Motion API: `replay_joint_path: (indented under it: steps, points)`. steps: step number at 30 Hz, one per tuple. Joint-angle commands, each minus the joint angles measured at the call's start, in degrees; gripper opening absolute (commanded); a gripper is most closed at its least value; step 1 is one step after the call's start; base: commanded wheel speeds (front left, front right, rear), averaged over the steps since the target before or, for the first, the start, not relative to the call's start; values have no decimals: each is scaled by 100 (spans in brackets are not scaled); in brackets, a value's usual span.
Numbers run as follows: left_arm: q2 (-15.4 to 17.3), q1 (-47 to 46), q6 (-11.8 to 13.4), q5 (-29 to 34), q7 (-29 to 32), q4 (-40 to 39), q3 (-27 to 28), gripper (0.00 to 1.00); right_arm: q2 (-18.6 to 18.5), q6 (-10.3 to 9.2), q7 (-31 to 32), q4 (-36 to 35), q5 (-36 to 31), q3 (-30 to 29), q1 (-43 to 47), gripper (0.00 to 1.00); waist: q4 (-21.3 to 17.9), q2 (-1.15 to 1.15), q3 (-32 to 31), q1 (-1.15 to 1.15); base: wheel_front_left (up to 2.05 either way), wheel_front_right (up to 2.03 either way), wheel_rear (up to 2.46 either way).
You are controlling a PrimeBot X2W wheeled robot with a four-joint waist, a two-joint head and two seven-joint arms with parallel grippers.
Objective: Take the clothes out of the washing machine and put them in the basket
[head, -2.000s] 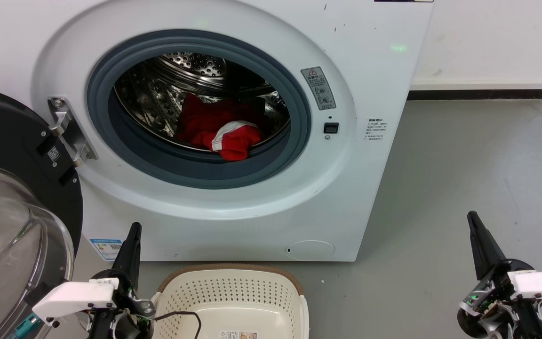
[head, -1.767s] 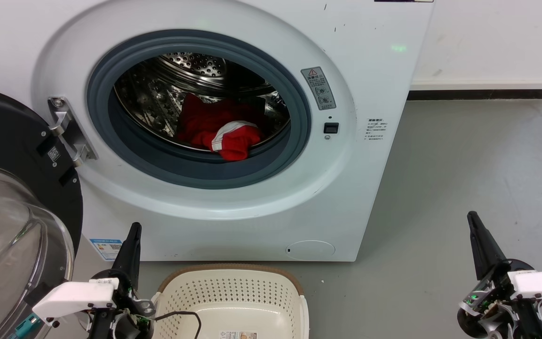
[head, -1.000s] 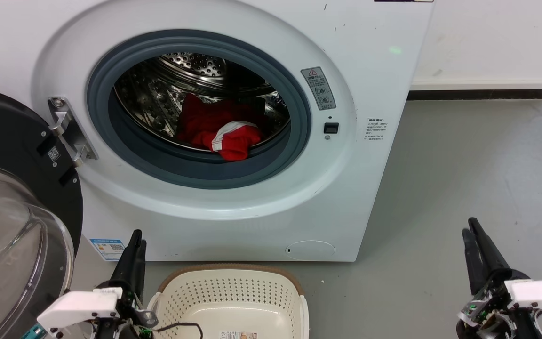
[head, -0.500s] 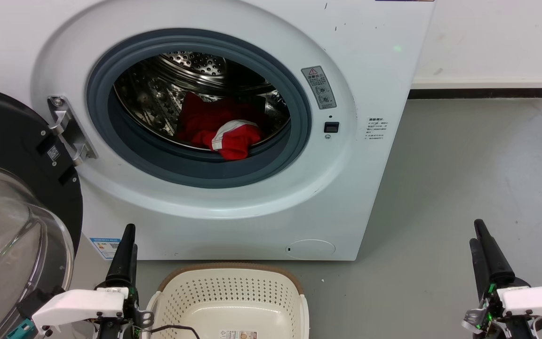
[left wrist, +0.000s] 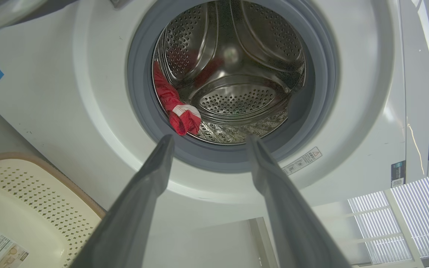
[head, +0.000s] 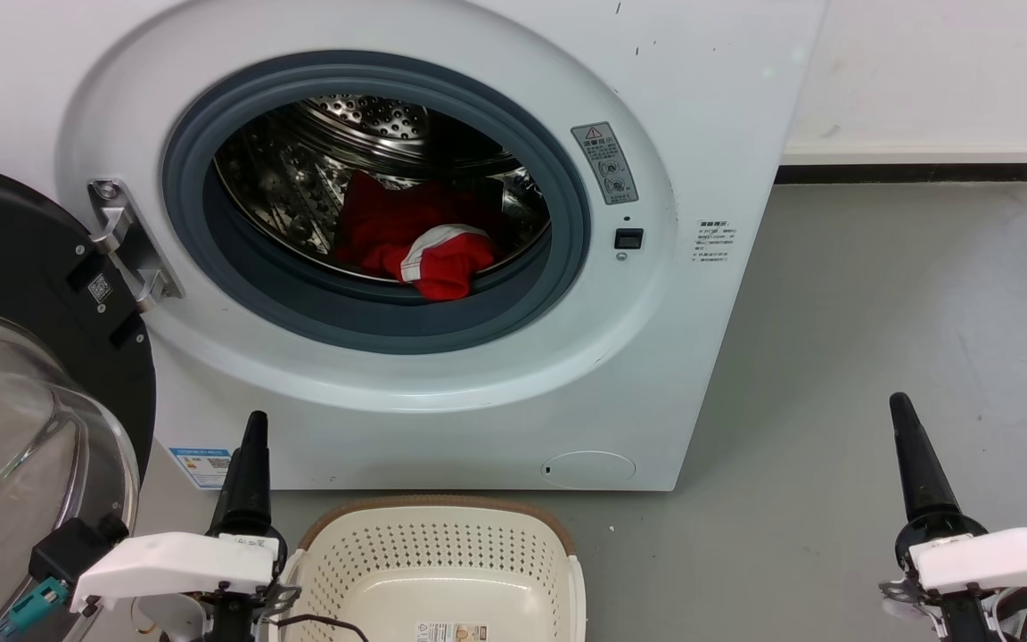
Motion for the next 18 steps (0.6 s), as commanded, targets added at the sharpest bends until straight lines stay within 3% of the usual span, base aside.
replay_joint_path:
  steps: [1,18]
  points:
    - [11,-2,47,271,-63,-166,-56,100,-5,0,-66,-185,-298,34,-28,100,1,0,3,0,0,0,0]
    - [14,117,401,1943,-384,-482,-358,100,-3,0,-387,-631,-2089,213,174,100,11,0,39,0,0,0,0]
